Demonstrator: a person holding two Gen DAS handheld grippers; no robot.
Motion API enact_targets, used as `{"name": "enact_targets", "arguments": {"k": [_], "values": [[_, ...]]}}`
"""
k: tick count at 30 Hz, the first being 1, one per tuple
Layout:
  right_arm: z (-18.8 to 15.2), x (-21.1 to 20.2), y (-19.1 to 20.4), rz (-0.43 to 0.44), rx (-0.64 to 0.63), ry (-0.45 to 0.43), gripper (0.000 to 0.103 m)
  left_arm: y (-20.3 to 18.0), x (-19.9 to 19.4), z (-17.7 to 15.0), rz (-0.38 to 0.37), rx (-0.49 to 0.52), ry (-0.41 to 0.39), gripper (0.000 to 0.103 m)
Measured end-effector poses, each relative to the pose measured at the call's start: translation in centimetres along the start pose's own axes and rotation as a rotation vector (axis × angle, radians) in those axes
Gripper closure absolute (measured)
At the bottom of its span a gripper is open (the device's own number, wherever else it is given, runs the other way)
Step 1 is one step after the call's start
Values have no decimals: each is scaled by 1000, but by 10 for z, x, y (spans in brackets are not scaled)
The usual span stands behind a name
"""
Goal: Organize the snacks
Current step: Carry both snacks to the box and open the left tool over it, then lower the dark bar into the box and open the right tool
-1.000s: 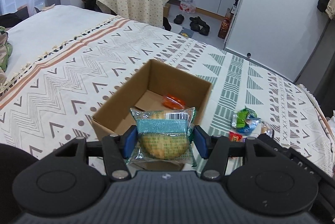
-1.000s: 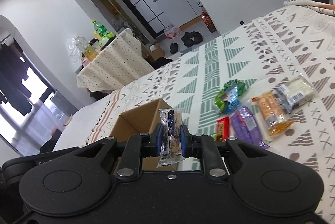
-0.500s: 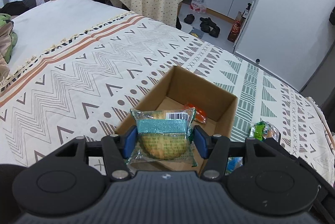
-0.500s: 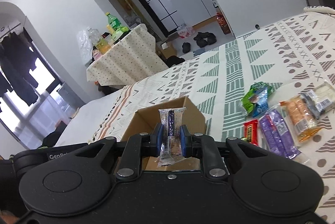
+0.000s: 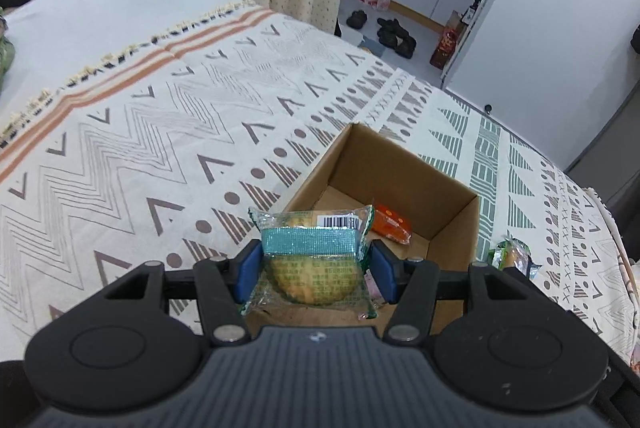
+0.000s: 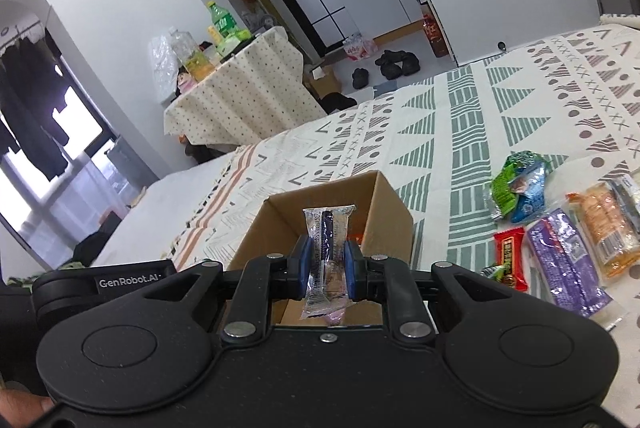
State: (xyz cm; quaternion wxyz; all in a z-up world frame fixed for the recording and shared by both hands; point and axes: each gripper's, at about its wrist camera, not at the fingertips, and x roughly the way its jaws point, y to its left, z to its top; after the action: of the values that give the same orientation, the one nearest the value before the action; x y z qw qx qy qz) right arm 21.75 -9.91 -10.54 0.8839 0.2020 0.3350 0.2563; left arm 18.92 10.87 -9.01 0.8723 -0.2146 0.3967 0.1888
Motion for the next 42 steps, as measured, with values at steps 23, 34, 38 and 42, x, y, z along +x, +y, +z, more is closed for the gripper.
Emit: {"name": "enact_targets", "arguments": {"k": [23, 34, 38, 42], "values": [[10, 43, 5, -56, 5, -11, 78, -27, 52, 39, -86, 82, 71, 34], [12, 25, -1, -55, 56, 5, 61, -28, 33, 31, 14, 87, 84, 21], [14, 16, -1, -48, 59, 6, 58, -27, 20, 24, 71, 95, 80, 16], [16, 5, -1, -46, 63, 6, 49, -27, 4, 16, 71, 100, 72, 14]]}}
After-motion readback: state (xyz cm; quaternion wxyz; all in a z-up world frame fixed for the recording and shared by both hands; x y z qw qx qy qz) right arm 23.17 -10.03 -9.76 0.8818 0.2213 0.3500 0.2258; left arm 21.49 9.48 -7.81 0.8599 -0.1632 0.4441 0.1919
